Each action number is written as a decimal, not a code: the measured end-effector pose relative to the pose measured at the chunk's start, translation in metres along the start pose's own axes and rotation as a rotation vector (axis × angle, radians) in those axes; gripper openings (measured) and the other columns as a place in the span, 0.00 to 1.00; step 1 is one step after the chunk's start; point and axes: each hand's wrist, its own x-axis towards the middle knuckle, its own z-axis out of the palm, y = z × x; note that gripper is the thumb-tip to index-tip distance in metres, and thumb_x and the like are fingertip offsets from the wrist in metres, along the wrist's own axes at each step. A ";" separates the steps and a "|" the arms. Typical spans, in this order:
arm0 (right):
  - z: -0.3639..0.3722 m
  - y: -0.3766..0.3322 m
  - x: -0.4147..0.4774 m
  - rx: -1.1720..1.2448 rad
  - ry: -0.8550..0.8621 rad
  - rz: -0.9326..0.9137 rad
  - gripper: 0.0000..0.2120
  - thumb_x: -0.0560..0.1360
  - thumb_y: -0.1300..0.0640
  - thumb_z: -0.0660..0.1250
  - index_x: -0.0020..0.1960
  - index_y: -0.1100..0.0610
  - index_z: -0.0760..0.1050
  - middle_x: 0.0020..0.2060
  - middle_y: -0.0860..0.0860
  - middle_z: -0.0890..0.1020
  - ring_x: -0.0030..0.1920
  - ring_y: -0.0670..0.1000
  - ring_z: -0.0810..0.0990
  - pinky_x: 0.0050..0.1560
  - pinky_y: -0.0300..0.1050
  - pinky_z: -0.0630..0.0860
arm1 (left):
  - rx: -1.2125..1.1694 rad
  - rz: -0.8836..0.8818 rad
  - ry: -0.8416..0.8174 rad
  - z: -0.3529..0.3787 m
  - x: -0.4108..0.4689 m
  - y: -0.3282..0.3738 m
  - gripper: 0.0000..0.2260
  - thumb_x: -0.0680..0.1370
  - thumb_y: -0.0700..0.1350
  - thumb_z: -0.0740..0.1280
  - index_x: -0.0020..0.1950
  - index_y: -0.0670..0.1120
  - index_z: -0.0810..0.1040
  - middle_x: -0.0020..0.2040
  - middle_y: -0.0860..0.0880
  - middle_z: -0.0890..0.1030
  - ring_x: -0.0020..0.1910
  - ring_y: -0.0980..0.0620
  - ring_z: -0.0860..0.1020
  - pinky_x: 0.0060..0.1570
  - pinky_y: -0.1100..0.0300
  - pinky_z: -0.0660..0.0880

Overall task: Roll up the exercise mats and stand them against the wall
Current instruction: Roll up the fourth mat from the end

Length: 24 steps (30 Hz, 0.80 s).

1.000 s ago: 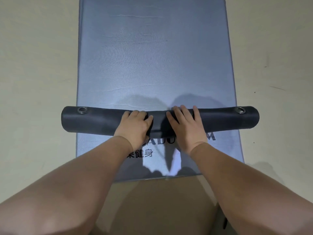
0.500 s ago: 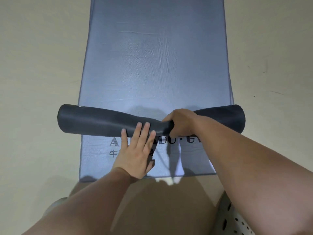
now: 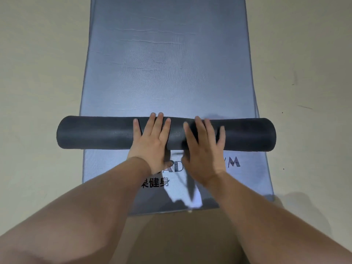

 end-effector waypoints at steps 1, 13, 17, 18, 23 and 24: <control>0.006 -0.001 -0.007 -0.061 -0.097 -0.016 0.43 0.77 0.44 0.61 0.85 0.54 0.45 0.83 0.61 0.47 0.83 0.65 0.45 0.76 0.77 0.44 | -0.005 -0.001 0.004 -0.002 0.002 -0.001 0.58 0.70 0.73 0.64 0.81 0.44 0.33 0.82 0.42 0.36 0.80 0.40 0.35 0.74 0.28 0.40; -0.004 0.016 0.074 -0.164 -0.206 0.029 0.63 0.69 0.37 0.74 0.82 0.51 0.29 0.82 0.59 0.37 0.82 0.65 0.35 0.75 0.78 0.38 | -0.007 -0.108 0.031 -0.006 0.001 0.007 0.58 0.71 0.70 0.65 0.78 0.44 0.26 0.79 0.41 0.27 0.78 0.37 0.29 0.71 0.24 0.40; -0.005 0.017 0.080 -0.121 -0.156 0.059 0.61 0.70 0.37 0.75 0.83 0.49 0.33 0.82 0.59 0.36 0.81 0.66 0.32 0.73 0.77 0.34 | -0.031 -0.099 -0.046 -0.018 0.033 -0.005 0.63 0.67 0.74 0.67 0.77 0.44 0.24 0.78 0.43 0.24 0.77 0.39 0.26 0.69 0.24 0.35; 0.000 0.016 0.076 -0.145 -0.131 0.056 0.59 0.72 0.38 0.74 0.83 0.48 0.32 0.82 0.59 0.36 0.81 0.66 0.32 0.73 0.78 0.33 | -0.029 -0.095 -0.064 -0.022 0.042 -0.009 0.64 0.67 0.73 0.68 0.77 0.45 0.25 0.78 0.43 0.25 0.77 0.40 0.26 0.69 0.25 0.35; 0.003 0.018 0.090 -0.198 -0.123 0.036 0.51 0.77 0.55 0.69 0.83 0.45 0.34 0.83 0.59 0.40 0.82 0.65 0.37 0.74 0.78 0.35 | -0.050 -0.081 -0.115 -0.044 0.072 -0.023 0.60 0.69 0.69 0.70 0.80 0.45 0.30 0.81 0.45 0.31 0.79 0.41 0.30 0.71 0.25 0.38; -0.003 0.020 0.100 -0.186 -0.137 0.026 0.50 0.77 0.59 0.69 0.83 0.44 0.36 0.83 0.59 0.43 0.82 0.64 0.38 0.75 0.77 0.37 | -0.046 -0.083 -0.115 -0.048 0.073 -0.023 0.59 0.70 0.69 0.69 0.81 0.45 0.32 0.81 0.45 0.32 0.80 0.41 0.31 0.72 0.25 0.39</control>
